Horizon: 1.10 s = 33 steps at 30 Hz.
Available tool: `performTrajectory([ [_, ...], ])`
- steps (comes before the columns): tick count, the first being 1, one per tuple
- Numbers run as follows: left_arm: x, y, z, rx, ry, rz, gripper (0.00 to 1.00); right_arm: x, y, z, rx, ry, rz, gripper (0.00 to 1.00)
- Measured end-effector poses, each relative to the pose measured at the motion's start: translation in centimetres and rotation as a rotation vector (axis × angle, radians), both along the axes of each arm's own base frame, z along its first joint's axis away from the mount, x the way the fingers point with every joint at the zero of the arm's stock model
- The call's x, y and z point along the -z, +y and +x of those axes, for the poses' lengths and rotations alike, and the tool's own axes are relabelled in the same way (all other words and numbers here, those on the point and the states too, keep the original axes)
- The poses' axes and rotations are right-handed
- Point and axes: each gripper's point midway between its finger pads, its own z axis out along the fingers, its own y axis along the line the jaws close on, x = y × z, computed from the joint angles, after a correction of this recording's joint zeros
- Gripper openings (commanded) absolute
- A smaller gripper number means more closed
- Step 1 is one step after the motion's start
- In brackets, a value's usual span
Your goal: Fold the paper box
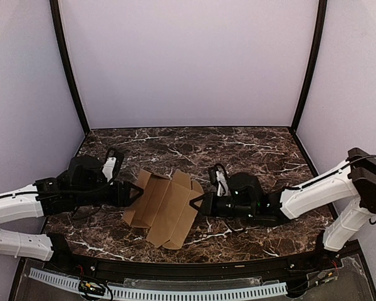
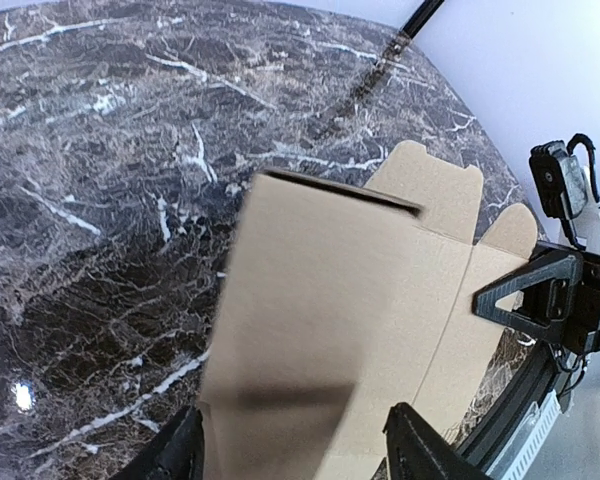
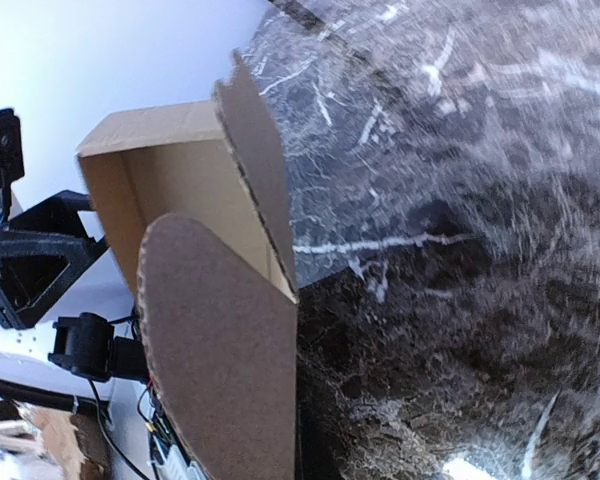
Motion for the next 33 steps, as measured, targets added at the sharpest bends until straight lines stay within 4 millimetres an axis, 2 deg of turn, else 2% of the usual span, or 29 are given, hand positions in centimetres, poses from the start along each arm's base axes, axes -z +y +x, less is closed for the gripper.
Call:
performTrajectory([
  [4,-2.9,0.8,0.1,-0.013,-0.072,-0.011,0.62,-4.8,0.2,1.3,-0.045,-0.143,-0.060,0.00],
  [11,-6.9,2.4,-0.2,-0.038,-0.188,-0.050,0.62,-11.4,-0.5,3.9,-0.123,-0.388,-0.269,0.00],
  [14,-7.7,3.0,-0.4,-0.045,-0.216,-0.056,0.62,-14.2,-1.2,4.8,-0.164,-0.490,-0.375,0.00],
  [19,-7.9,3.2,-0.4,-0.047,-0.225,-0.043,0.62,-18.0,-2.1,4.7,-0.304,-0.635,-0.560,0.00],
  [22,-7.9,3.2,-0.3,-0.046,-0.228,-0.039,0.62,-19.0,-3.1,4.9,-0.369,-0.674,-0.688,0.00],
  [24,-7.7,3.1,-0.3,-0.044,-0.227,-0.032,0.62,-18.8,-4.0,5.3,-0.397,-0.695,-0.796,0.00],
  [29,-7.1,2.8,-0.1,-0.036,-0.215,-0.010,0.62,-16.3,-7.1,5.7,-0.495,-0.783,-1.134,0.00],
  [33,-6.9,2.5,0.1,-0.030,-0.210,-0.007,0.62,-14.5,-7.3,6.1,-0.603,-0.876,-1.347,0.00],
])
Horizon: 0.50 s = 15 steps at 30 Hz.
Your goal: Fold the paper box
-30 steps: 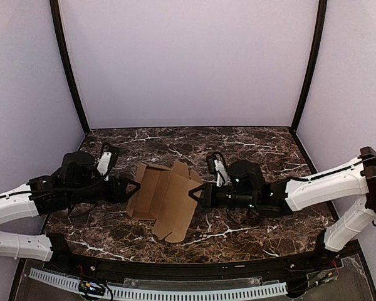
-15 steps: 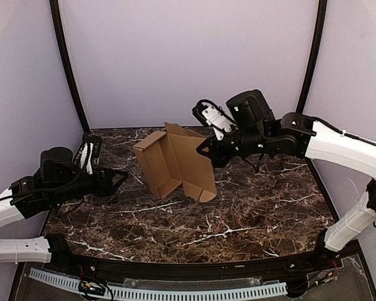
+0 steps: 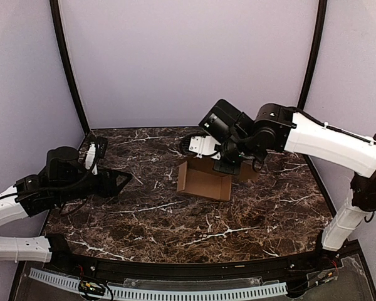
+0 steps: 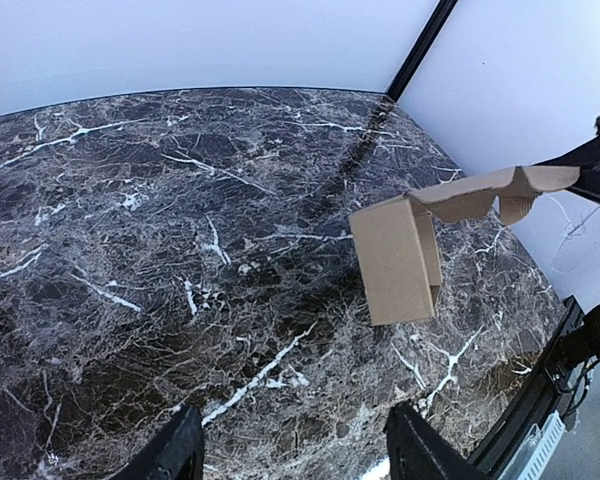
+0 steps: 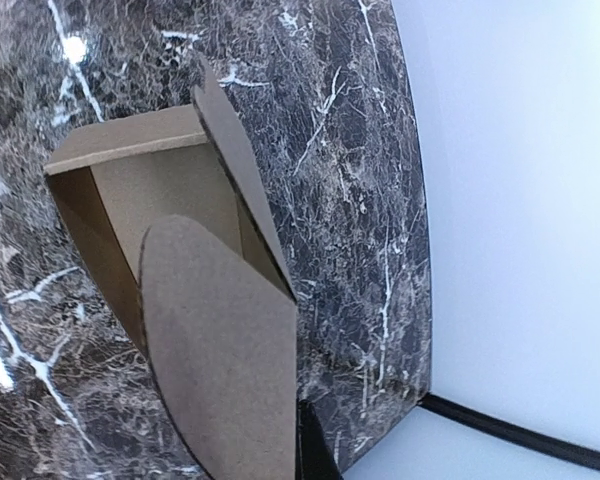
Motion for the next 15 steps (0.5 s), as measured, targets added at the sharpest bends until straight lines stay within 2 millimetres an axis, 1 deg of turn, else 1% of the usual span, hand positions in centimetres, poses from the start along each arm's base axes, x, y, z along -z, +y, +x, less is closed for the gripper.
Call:
performTrajectory([
  [2,-0.1,-0.2,0.1,0.004,-0.003,-0.005,0.62,1.0,0.6,0.2,-0.040,-0.032,-0.081,0.00],
  [4,-0.1,-0.5,0.1,0.012,-0.002,-0.009,0.62,2.5,1.6,0.4,-0.085,-0.058,-0.168,0.00],
  [9,0.5,-1.1,0.3,0.029,0.012,0.003,0.62,7.1,3.9,0.8,-0.173,-0.068,-0.352,0.00],
  [11,0.7,-1.1,0.4,0.030,0.015,0.009,0.62,8.4,4.6,1.0,-0.198,-0.063,-0.398,0.00],
  [13,1.0,-1.1,0.3,0.030,0.015,0.010,0.62,8.9,5.0,1.2,-0.210,-0.067,-0.419,0.00],
  [14,1.1,-1.1,0.4,0.030,0.015,0.010,0.62,8.9,5.3,1.3,-0.212,-0.070,-0.420,0.02],
  [15,1.3,-1.1,0.3,0.030,0.016,0.011,0.62,8.8,5.6,1.4,-0.215,-0.074,-0.419,0.06],
])
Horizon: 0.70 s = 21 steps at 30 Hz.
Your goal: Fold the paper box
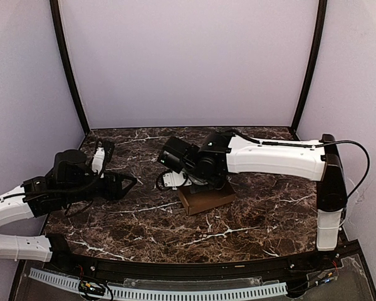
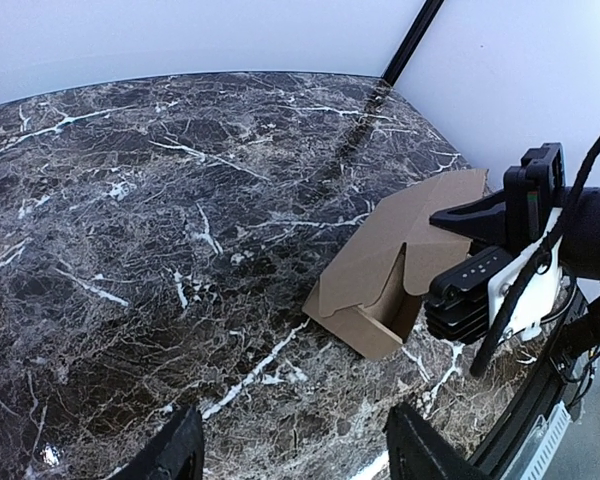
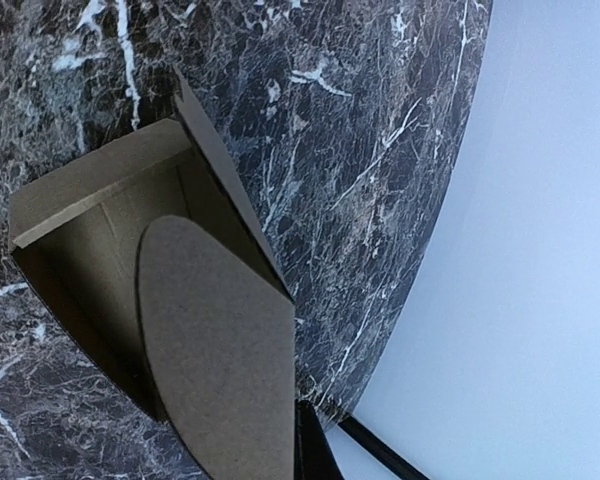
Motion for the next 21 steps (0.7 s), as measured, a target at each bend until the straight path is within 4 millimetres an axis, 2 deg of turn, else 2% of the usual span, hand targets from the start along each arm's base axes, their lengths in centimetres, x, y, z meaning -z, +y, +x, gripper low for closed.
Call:
performTrajectory([
  [3,1.3,0.0,-0.1,0.004,0.011,0.008,0.62,-0.5,1.0,0.4,-0.002,-0.011,0.027,0.25],
  [11,4.4,-0.6,-0.4,0.031,0.053,0.027,0.63,-1.8,1.8,0.1,-0.019,-0.011,0.098,0.56],
  [16,5.7,-2.1,-0.1,0.081,0.077,0.026,0.66,-3.8,-0.1,-1.7,-0.025,0.037,0.192,0.67],
  [21,7.6,-4.3,0.1,0.156,0.108,0.039,0.71,-6.3,-4.0,-3.3,0.015,0.087,0.344,0.73],
])
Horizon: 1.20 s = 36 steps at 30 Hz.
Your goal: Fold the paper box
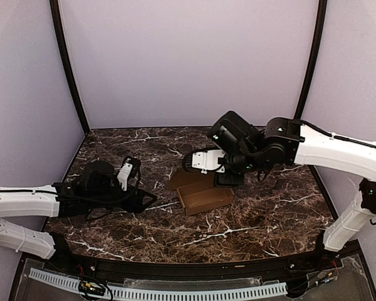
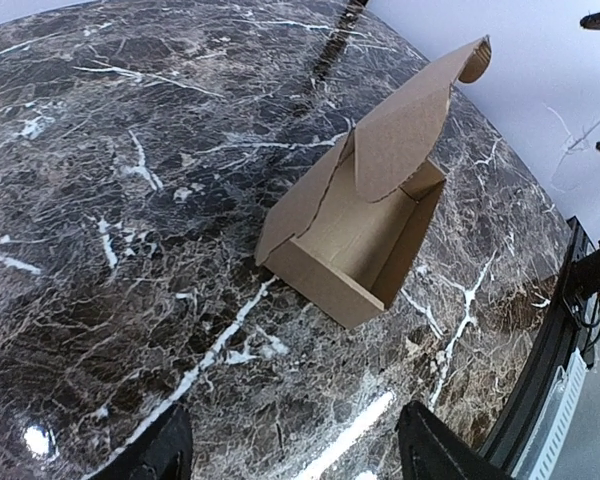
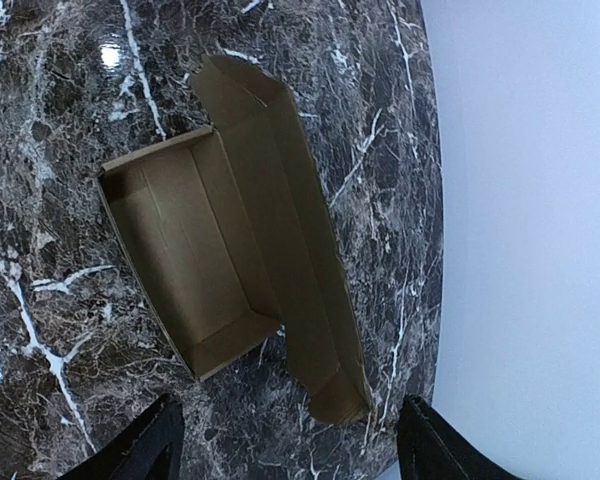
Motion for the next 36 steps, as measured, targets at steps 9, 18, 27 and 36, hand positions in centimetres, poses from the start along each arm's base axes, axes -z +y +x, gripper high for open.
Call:
performTrajectory([
  [9,1.8,-3.5,0.6,0.139,-0.032,-0.015,0.73,1.5,-9.0,0.1,0.228,0.112,0.292,0.87],
  [18,2.3,-5.3,2.6,0.192,-0.182,0.009,0.69,3.6,-12.0,0.2,0.334,0.186,0.670,0.89],
  [27,2.1,-6.5,5.0,0.175,-0.311,0.028,0.55,6.3,-12.1,2.2,0.382,0.308,0.812,0.88],
  [36,1.4,-7.6,6.1,0.170,-0.359,0.002,0.27,8.0,-12.0,4.5,0.401,0.384,0.876,0.88],
])
